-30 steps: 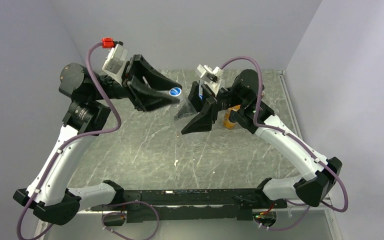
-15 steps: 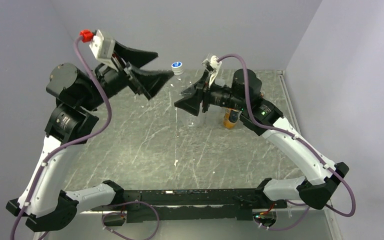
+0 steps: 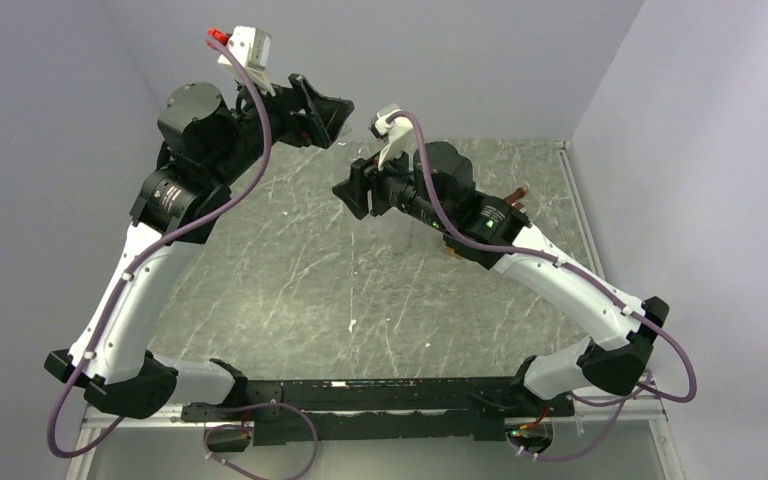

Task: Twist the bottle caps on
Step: Screw the bottle cap onto the plastic bottle.

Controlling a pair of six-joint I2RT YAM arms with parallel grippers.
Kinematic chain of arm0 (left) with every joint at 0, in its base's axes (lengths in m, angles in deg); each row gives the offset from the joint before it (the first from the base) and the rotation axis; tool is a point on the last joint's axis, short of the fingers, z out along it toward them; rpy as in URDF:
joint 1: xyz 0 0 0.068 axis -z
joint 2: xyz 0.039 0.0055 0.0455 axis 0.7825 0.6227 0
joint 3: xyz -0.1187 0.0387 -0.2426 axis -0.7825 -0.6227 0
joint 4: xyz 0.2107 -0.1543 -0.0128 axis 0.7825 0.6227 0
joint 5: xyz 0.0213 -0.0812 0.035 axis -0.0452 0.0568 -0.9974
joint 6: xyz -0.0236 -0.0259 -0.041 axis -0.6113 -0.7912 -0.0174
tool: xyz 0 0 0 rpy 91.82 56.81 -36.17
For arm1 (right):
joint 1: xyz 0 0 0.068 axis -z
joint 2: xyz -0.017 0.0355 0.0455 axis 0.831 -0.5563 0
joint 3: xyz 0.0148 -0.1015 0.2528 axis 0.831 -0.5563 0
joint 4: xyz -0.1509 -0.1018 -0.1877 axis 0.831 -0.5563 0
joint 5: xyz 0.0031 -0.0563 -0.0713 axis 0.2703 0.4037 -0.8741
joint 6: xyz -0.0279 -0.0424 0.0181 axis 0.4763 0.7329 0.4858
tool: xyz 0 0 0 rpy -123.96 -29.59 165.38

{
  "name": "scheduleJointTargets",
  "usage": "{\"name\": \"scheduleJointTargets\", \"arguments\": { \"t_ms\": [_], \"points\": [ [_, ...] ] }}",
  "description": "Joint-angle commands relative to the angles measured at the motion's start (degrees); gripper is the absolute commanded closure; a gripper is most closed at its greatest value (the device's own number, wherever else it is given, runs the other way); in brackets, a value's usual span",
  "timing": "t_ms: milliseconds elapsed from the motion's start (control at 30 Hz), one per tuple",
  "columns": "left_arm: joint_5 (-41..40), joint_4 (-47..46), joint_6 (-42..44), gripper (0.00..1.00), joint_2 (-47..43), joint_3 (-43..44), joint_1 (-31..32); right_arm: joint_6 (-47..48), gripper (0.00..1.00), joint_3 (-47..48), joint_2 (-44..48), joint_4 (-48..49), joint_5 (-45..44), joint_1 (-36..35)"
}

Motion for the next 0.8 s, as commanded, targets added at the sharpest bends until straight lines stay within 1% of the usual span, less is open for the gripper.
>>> {"name": "scheduleJointTargets", "arguments": {
  "t_ms": [0, 167, 300, 400, 533, 600, 633, 700, 767],
  "points": [
    [-3.38, -0.3, -2.69, 0.09, -1.03, -0.52, 0.09, 0.86, 0.8, 1.92, 0.51, 0.77, -4.41, -0.38],
    [-2.89, -0.81, -4.0, 0.11, -0.76, -1.82, 0.09, 1.39, 0.8, 1.43, -0.13, 0.74, -5.7, -0.58],
    [-2.89, -2.65, -5.7, 0.11, -0.99, -3.9, 0.09, 2.55, 0.81, 3.52, -1.87, -0.71, -6.23, -0.67],
    [-2.28, -2.6, -5.92, 0.13, -0.48, -3.82, 0.09, 2.73, 0.81, 4.4, -2.56, -1.17, -6.8, -0.67],
    [-1.31, -2.33, -5.61, 0.2, -0.01, -3.57, 0.09, 2.18, 0.81, 3.71, -2.48, -0.44, -7.56, -0.75],
    [-0.86, -2.91, -5.58, 0.27, -0.22, -4.19, 0.09, 2.01, 0.81, 4.01, -2.75, -0.83, -7.69, -0.91],
    [-0.62, -2.81, -5.49, 0.29, -0.14, -4.17, 0.09, 2.01, 0.81, 4.14, -2.88, -0.98, -8.14, -1.0],
    [-0.18, -2.34, -5.19, 0.31, 0.3, -3.81, 0.09, 2.0, 0.81, 4.14, -2.98, -1.07, -8.61, -1.02],
    [0.0, -1.63, -5.11, 0.3, 0.72, -3.41, 0.09, 1.69, 0.81, 4.22, -2.98, -1.18, -8.7, -1.1]
  ]
}}
